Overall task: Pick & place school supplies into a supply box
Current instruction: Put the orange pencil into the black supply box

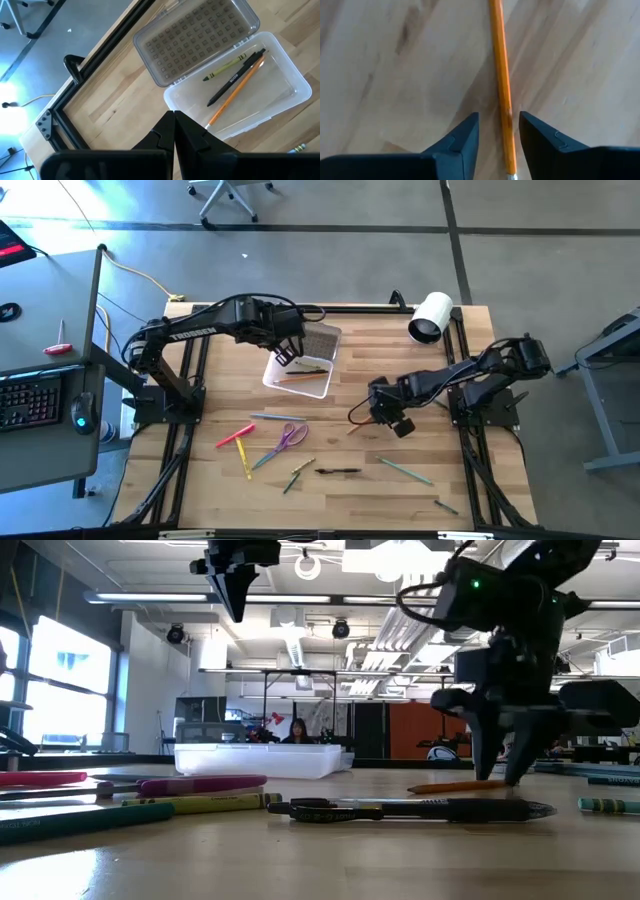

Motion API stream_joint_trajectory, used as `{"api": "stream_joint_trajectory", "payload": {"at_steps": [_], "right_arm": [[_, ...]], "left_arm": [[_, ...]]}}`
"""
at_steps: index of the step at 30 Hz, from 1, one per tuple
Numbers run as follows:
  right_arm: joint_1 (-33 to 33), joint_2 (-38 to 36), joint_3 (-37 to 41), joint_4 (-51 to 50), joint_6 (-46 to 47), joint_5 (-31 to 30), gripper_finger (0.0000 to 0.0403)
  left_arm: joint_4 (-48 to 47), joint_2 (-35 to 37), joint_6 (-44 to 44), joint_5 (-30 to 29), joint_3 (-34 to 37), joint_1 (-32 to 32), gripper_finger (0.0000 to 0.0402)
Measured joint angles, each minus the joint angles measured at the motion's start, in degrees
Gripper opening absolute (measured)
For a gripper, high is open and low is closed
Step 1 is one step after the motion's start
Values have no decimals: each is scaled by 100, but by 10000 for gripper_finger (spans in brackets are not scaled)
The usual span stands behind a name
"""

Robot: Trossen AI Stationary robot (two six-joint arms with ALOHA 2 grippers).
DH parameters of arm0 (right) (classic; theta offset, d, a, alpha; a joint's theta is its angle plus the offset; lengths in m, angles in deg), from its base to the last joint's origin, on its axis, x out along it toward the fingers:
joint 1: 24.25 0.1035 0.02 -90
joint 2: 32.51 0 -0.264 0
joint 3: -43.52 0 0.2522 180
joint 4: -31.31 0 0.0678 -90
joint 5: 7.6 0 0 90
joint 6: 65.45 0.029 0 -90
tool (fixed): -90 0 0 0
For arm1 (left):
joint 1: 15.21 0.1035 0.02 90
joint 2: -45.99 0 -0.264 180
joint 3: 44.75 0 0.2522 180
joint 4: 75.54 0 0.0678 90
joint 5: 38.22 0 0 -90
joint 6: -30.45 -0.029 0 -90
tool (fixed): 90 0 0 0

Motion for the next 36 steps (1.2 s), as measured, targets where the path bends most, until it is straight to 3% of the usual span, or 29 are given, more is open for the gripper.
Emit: {"api": "stream_joint_trajectory", "payload": {"at_steps": [5, 12, 19, 28, 32, 36], "right_arm": [[-159, 14, 226, 281, 234, 3, 91], [-234, 220, 276, 443, 290, 30, 9], [-127, 221, 116, 368, 283, 137, 11], [97, 209, -861, -141, 102, -20, 6], [117, 208, -1249, -15, -237, -546, 5], [-68, 219, -1470, 994, -186, -1367, 8]], "left_arm": [[1, 0, 1, 32, 0, 0, 46], [-1, 0, 1, 56, 0, 0, 46], [-2, 0, 1, 130, -1, 0, 46], [-10, 0, -1, 159, 0, 0, 46], [-14, 0, -1, 159, 0, 0, 46], [-12, 0, 1, 159, -1, 0, 46]]}}
